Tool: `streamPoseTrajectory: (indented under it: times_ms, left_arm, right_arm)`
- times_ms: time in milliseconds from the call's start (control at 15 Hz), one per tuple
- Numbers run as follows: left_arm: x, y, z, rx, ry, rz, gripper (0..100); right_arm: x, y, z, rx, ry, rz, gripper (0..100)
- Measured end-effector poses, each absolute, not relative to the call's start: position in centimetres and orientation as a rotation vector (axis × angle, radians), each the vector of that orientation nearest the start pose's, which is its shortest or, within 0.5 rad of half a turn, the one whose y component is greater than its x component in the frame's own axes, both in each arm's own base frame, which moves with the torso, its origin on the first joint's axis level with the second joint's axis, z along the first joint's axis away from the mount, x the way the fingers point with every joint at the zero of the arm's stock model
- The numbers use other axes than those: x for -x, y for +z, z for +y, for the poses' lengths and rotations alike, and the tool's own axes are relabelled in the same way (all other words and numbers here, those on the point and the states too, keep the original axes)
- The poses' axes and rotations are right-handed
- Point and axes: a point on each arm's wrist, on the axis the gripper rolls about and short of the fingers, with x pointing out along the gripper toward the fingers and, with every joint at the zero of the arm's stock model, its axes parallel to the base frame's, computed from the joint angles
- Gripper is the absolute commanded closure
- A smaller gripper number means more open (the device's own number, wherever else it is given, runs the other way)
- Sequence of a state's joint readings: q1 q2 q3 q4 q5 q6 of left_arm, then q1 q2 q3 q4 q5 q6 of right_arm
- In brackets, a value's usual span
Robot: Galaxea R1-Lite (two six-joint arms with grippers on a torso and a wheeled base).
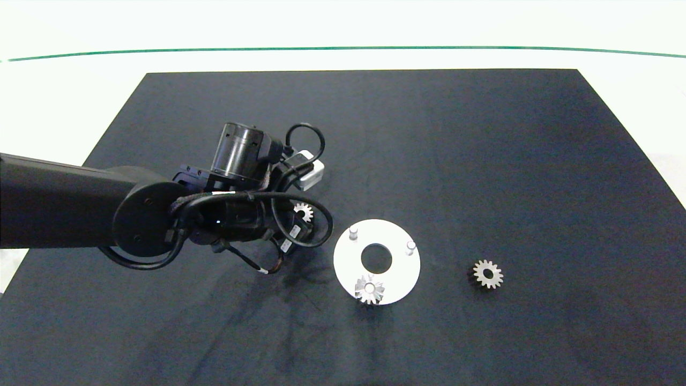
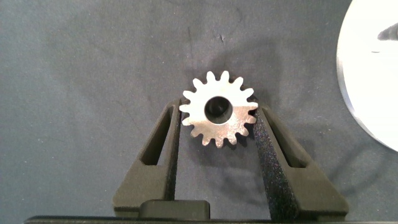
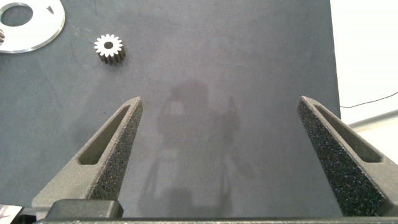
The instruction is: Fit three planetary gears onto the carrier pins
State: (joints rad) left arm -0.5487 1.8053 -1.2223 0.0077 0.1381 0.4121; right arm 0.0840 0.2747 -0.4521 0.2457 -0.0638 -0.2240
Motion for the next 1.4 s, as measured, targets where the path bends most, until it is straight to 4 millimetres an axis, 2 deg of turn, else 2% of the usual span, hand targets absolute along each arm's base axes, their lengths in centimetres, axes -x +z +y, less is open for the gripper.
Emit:
streamPoseTrajectory:
  times_ms: [667,933,1133,1400]
  left_arm:
    - [-27.5,22.2,-18.1,-0.58,-0.539,0.412,87]
    - [-25.9,23.0,-19.2,-0.585,-0.587,0.388,87]
    - [-24.4,22.9,-20.8,-0.583,-0.644,0.395,87]
    - [-23.7,22.5,-22.3,-0.599,-0.677,0.395,87]
  right_arm:
    - [3.0,18.1,-0.4,0.229,0.026,0.048,0]
    - [3.1,18.2,-0.4,0.229,0.026,0.044,0]
    - [3.1,18.2,-0.4,0.229,0.026,0.043,0]
    - [3.1,18.2,-0.4,0.229,0.026,0.044,0]
